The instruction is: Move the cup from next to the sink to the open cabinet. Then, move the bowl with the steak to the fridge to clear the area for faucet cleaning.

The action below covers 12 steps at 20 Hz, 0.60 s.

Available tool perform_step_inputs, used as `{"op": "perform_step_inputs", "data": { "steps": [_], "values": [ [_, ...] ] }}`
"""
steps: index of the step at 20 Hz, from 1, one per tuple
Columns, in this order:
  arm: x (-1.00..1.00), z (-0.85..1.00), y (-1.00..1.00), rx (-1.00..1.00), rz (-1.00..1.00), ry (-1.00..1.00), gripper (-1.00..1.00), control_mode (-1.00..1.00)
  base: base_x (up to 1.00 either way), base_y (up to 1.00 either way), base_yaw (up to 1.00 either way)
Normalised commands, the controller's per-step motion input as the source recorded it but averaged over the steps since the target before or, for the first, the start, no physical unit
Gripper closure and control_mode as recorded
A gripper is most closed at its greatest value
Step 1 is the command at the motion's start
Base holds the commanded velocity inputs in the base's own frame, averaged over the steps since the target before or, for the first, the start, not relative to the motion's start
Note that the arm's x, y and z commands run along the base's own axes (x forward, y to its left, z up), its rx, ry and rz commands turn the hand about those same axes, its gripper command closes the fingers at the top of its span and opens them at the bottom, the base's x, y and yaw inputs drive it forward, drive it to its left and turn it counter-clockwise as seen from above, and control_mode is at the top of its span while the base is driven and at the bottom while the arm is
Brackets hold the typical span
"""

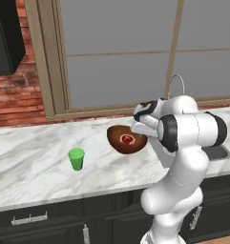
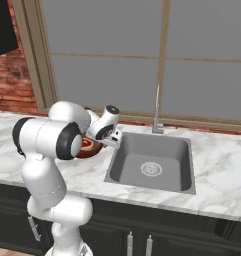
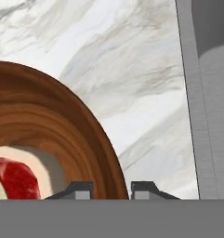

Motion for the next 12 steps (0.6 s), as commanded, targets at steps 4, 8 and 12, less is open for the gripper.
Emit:
{"op": "perform_step_inputs", "data": {
  "steps": [4,8,12],
  "values": [
    [-0.11,0.46,0.0,0.0,-0.02,-0.02,1.0,-1.0,0.0,0.0,0.0],
    [-0.38,1.0,0.0,0.08,-0.17,-0.01,1.0,-1.0,0.0,0.0,0.0],
    [-0.49,1.0,0.0,0.06,-0.25,0.0,1.0,-1.0,0.0,0.0,0.0]
  ]
}}
